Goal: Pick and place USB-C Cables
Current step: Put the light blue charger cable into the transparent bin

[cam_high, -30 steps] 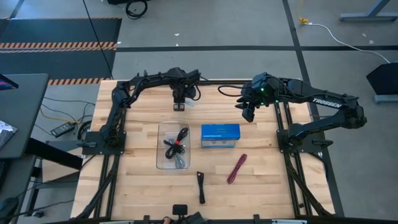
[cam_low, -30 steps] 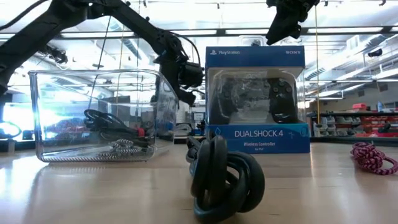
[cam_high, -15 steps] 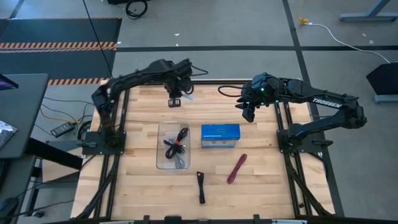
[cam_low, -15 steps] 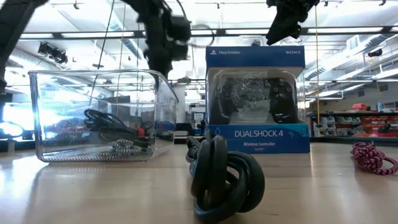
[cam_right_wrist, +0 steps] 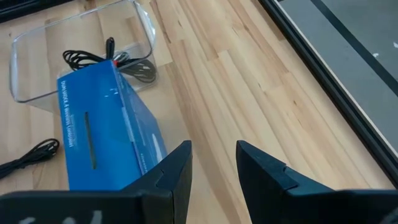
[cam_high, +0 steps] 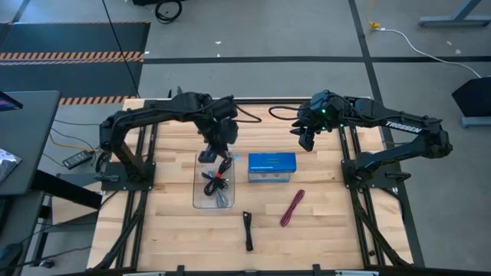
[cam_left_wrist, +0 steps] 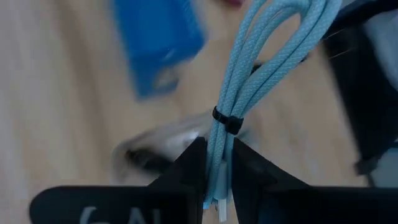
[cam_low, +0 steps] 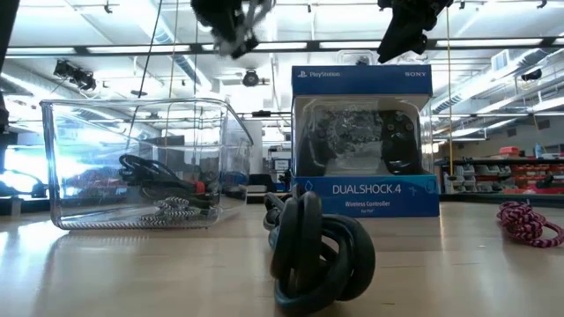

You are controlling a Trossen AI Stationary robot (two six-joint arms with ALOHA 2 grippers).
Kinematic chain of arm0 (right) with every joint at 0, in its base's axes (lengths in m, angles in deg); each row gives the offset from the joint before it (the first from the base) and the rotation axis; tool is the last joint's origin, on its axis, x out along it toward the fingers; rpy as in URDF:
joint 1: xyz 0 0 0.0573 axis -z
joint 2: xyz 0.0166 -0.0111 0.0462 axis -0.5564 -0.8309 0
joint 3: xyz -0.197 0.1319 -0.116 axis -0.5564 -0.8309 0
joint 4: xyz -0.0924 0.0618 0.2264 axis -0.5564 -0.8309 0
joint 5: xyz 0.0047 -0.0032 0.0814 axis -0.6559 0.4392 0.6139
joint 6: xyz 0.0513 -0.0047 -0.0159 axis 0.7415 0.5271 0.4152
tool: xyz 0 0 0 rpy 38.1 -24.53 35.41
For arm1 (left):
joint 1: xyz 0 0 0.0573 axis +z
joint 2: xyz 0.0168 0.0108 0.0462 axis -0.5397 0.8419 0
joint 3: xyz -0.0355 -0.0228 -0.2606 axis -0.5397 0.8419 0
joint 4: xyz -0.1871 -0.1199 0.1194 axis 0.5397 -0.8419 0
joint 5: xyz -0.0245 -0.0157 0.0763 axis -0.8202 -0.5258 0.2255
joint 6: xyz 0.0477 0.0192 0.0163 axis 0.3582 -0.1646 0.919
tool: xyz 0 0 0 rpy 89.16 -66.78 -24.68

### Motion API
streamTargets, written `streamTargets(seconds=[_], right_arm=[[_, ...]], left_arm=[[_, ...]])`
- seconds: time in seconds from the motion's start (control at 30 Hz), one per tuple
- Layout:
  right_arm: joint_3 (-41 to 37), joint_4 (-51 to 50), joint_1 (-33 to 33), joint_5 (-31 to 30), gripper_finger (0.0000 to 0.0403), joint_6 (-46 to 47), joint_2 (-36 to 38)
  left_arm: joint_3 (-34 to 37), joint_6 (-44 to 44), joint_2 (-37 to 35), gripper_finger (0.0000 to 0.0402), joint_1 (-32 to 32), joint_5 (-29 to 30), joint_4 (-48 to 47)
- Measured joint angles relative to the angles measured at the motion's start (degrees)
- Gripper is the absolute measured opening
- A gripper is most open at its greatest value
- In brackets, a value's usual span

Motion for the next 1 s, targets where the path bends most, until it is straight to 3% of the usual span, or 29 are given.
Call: streamTargets(seconds=[0.13, 0.33, 0.47, 0.6, 0.8, 1.0], right_arm=[[0.00, -0.19, -1.17, 0.01, 0.0130, 0.60, 0.00], [0.00, -0.74, -4.02, -0.02, 0.0130, 3.40, 0.00], [0.00, -0.74, -6.73, -1.45, 0.0130, 5.02, 0.00], [0.00, -0.75, -9.71, -3.59, 0.0130, 6.42, 0.00], [0.00, -0.74, -13.61, -6.49, 0.0130, 7.93, 0.00], [0.00, -0.74, -15.48, -9.36, 0.0130, 7.98, 0.00]], left_arm=[[-0.02, -2.22, -1.37, 0.0059, -1.01, -1.75, 1.94], [1.37, -5.30, -1.41, 0.0063, -1.99, 5.83, 1.11], [6.73, -7.69, -1.34, 0.0053, -2.35, 8.06, 1.03], [15.80, -10.06, -1.32, 0.0059, -2.36, 14.80, 2.24], [27.20, -13.83, -1.27, 0.0065, -3.69, 14.44, 8.76], [29.83, -16.93, -1.27, 0.0071, -5.70, 14.47, 11.35]])
